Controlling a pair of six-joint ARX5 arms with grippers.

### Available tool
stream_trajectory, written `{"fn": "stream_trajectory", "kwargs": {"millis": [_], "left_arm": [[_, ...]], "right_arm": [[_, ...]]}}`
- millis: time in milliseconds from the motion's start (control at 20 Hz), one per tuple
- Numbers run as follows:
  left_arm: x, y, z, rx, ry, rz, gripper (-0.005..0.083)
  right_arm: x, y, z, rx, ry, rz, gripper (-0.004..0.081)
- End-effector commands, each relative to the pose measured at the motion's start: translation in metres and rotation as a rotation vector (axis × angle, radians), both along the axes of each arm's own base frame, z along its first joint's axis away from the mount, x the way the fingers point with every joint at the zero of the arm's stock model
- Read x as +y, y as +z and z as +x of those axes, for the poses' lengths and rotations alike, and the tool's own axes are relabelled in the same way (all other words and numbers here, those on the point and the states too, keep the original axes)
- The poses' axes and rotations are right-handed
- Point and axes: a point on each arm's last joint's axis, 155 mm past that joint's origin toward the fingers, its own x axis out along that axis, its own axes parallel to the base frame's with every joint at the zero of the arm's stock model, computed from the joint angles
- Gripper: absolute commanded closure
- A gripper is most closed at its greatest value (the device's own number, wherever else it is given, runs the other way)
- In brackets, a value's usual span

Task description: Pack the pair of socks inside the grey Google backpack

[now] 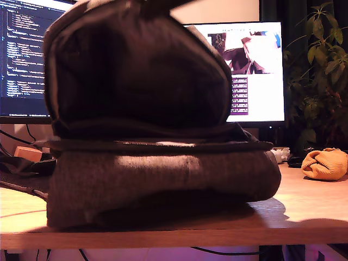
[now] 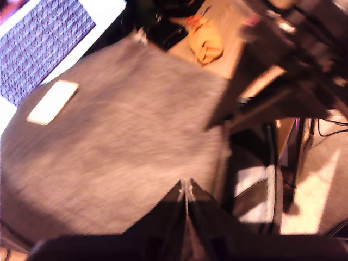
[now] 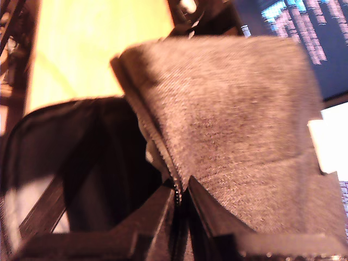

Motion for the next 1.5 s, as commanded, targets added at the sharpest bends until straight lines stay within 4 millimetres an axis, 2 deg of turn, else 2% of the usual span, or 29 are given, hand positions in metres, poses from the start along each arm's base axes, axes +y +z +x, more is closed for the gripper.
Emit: {"fn": "stream_trajectory", "kwargs": {"millis": [0,100,150,200,300,350,400,450,600,750,850,1100,1200,1250,1300,1350,1450], "left_arm": [[-0.007,-0.011,-0.004,-0.006,-0.037,0.032,0.0793],[-0.017,-0.015,-0.014,0.018,-0.095,0.028,0.0783],[-0.019,-0.016,-0.014,0.023,-0.101,0.029,0.0737],[-0.02,-0.017,-0.014,0.027,-0.103,0.032,0.0614],[-0.027,-0.017,-0.013,0.031,-0.119,0.023,0.0246],[-0.032,-0.017,-0.01,0.026,-0.123,0.018,0.0118],[-0.034,-0.022,-0.005,0.023,-0.105,0.039,0.0054],[-0.034,-0.028,0.003,0.017,-0.072,0.07,0.0045],[-0.028,-0.052,0.026,0.013,0.043,0.182,0.0046],[-0.028,-0.066,0.035,0.015,0.073,0.241,0.0046],[-0.027,-0.07,0.039,0.013,0.092,0.258,0.0046],[-0.012,-0.073,0.051,0.017,0.155,0.285,0.0047],[-0.005,-0.077,0.052,0.035,0.174,0.295,0.0076],[-0.002,-0.079,0.052,0.044,0.179,0.308,0.013],[0.002,-0.082,0.051,0.055,0.182,0.322,0.022],[0.003,-0.084,0.05,0.066,0.186,0.324,0.035],[-0.002,-0.087,0.044,0.09,0.147,0.314,0.0699]], "right_arm": [[0.006,0.024,0.002,-0.021,0.004,0.061,0.0783],[0.006,0.024,0.002,-0.02,0.004,0.06,0.0783],[0.006,0.024,0.002,-0.021,0.004,0.061,0.0783],[0.006,0.024,0.002,-0.02,0.004,0.061,0.0783],[0.006,0.025,0.001,-0.017,0.005,0.064,0.0783],[0.007,0.025,0.001,-0.012,0.002,0.069,0.0783],[0.007,0.025,0.001,-0.002,-0.001,0.08,0.0783],[0.008,0.025,-0.001,0.008,0.008,0.086,0.0783],[0.009,0.025,-0.001,0.022,0.003,0.1,0.0783],[0.009,0.025,-0.001,0.021,0.003,0.1,0.0783],[0.009,0.027,-0.001,0.02,0.002,0.103,0.0783],[0.009,0.029,-0.001,0.019,0.005,0.108,0.0783],[0.009,0.032,0.0,0.017,0.003,0.11,0.0783],[0.008,0.036,0.0,0.013,-0.003,0.112,0.0783],[0.008,0.04,0.001,0.01,-0.003,0.116,0.0783],[0.009,0.044,0.001,0.007,-0.003,0.123,0.0783],[0.009,0.049,0.001,0.005,-0.002,0.133,0.0783]]}}
